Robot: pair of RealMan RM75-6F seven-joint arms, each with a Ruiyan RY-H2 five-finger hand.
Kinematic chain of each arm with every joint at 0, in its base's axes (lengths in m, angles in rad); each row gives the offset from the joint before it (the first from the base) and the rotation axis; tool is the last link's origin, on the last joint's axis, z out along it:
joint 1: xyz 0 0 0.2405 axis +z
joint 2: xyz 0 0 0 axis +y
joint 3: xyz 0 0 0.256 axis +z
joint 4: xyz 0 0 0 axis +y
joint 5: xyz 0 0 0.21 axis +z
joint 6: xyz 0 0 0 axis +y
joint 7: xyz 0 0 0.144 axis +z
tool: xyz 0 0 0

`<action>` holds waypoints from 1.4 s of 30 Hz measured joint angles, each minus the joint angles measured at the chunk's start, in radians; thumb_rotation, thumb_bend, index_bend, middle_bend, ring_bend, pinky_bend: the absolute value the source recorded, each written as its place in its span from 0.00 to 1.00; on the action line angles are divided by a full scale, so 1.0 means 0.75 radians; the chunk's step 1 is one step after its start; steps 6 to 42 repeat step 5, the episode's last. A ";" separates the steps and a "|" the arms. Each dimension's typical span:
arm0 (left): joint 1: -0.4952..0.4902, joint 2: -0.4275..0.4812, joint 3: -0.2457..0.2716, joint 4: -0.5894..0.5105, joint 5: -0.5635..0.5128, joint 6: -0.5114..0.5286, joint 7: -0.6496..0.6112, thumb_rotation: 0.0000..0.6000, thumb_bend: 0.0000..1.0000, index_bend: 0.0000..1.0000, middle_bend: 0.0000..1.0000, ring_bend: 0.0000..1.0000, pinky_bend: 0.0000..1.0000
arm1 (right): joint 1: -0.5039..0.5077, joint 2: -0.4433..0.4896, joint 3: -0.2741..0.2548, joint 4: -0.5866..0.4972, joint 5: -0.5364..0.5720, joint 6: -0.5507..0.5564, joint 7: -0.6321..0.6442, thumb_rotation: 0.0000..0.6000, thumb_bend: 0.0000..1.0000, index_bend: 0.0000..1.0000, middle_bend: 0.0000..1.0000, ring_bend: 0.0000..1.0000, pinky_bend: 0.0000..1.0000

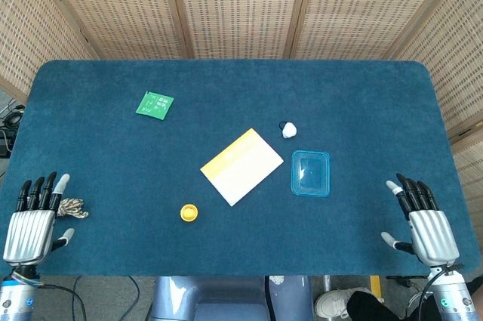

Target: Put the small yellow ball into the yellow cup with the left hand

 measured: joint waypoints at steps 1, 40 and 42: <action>0.018 0.013 0.003 0.004 0.016 0.011 -0.025 1.00 0.17 0.00 0.00 0.00 0.00 | -0.002 -0.004 0.000 0.000 -0.010 0.011 0.000 1.00 0.00 0.04 0.00 0.00 0.00; 0.057 0.046 0.004 0.019 0.052 0.033 -0.083 1.00 0.17 0.00 0.00 0.00 0.00 | -0.007 -0.015 0.000 0.002 -0.034 0.037 -0.003 1.00 0.00 0.02 0.00 0.00 0.00; 0.057 0.046 0.004 0.019 0.052 0.033 -0.083 1.00 0.17 0.00 0.00 0.00 0.00 | -0.007 -0.015 0.000 0.002 -0.034 0.037 -0.003 1.00 0.00 0.02 0.00 0.00 0.00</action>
